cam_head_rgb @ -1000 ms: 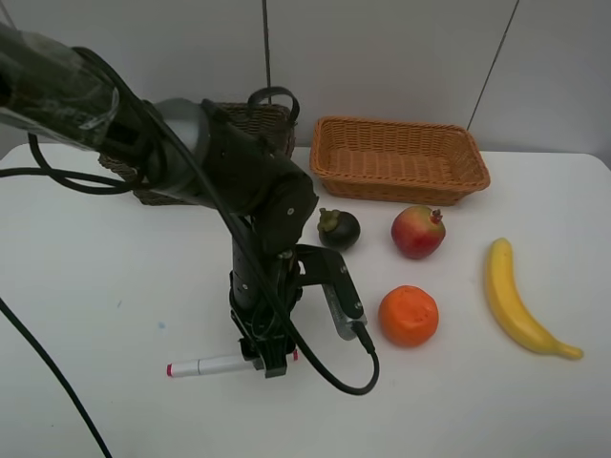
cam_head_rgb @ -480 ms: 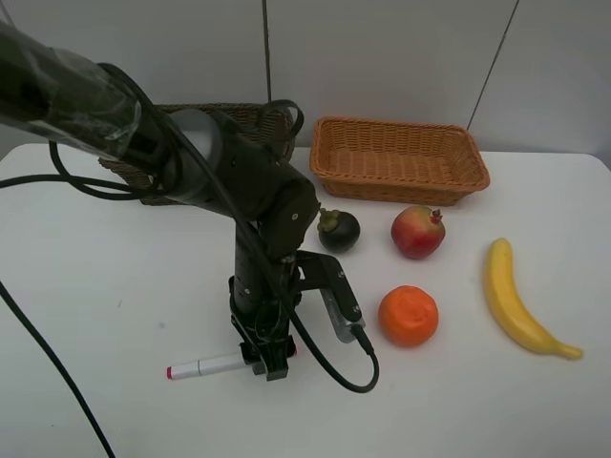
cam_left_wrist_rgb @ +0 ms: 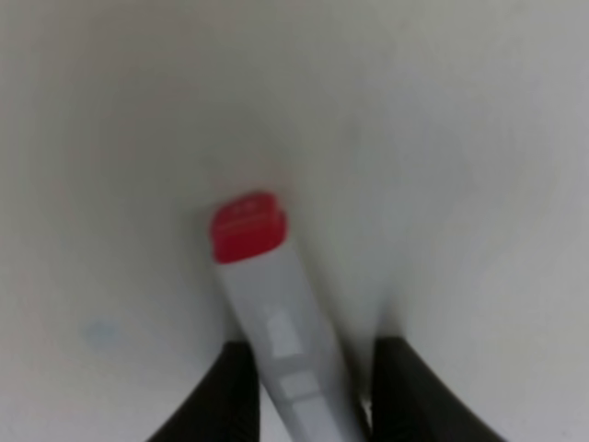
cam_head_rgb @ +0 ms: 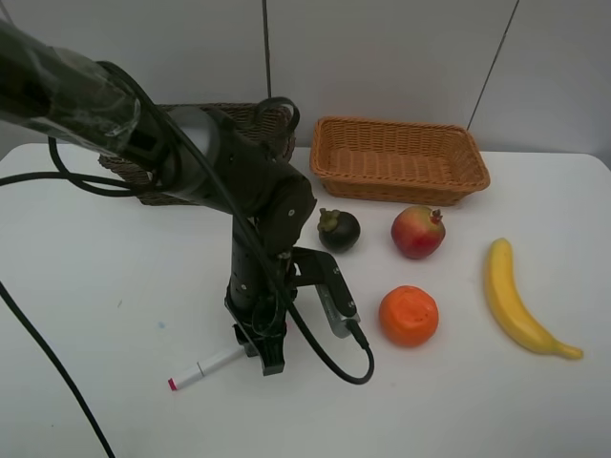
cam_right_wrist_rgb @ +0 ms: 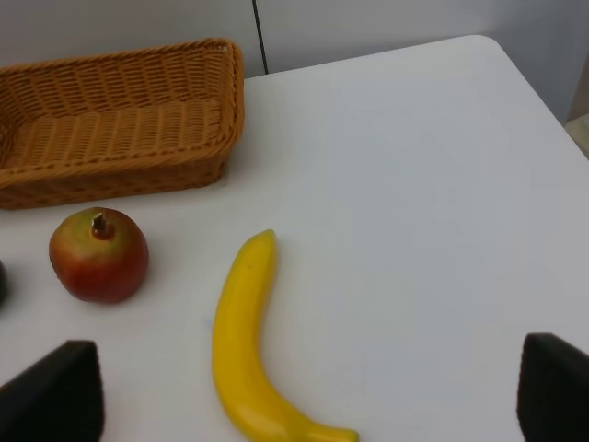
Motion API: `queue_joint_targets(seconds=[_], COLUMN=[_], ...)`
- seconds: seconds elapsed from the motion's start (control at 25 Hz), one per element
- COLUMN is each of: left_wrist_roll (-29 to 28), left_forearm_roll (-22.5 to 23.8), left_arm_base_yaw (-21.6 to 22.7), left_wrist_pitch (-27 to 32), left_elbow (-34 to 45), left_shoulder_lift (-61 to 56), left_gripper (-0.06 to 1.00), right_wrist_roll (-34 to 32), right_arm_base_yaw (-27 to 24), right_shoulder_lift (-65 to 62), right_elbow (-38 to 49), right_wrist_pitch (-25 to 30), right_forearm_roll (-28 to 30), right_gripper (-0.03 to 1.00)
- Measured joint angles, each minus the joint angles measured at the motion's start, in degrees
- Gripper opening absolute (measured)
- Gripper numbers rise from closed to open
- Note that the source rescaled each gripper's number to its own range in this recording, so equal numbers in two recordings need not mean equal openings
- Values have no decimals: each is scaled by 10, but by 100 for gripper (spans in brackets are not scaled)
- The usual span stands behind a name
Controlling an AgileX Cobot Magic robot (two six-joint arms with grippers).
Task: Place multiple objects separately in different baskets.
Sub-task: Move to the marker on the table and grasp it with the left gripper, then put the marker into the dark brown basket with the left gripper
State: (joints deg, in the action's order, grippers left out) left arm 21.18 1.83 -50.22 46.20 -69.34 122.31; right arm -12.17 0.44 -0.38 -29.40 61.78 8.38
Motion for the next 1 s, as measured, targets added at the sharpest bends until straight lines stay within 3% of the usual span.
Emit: queue_joint_targets(seconds=[0.12,0.36,0.56,0.8,1.0], left_wrist_roll=[0,-7,-17,-22,-15], left_forearm_roll=[0,-11,-18,-11,7], left_arm_base_yaw=[1,1,18,110,216], left_wrist_pitch=[1,-2,-4,-23,-128], left_elbow=[0,-13,-105,-234,-284], left_shoulder_lift=[-1,-36,-106,-117,-117], left_gripper=[0,0,0,0,0], right_wrist_roll=[0,0,0,0,0], right_arm_base_yaw=[0,0,0,0,0], right_shoulder_lift=[0,0,0,0,0], right_elbow=[0,0,0,0,0], right_wrist_pitch=[0,0,0,0,0], right_forearm_roll=[0,0,0,0,0], right_gripper=[99,99,99,99,99])
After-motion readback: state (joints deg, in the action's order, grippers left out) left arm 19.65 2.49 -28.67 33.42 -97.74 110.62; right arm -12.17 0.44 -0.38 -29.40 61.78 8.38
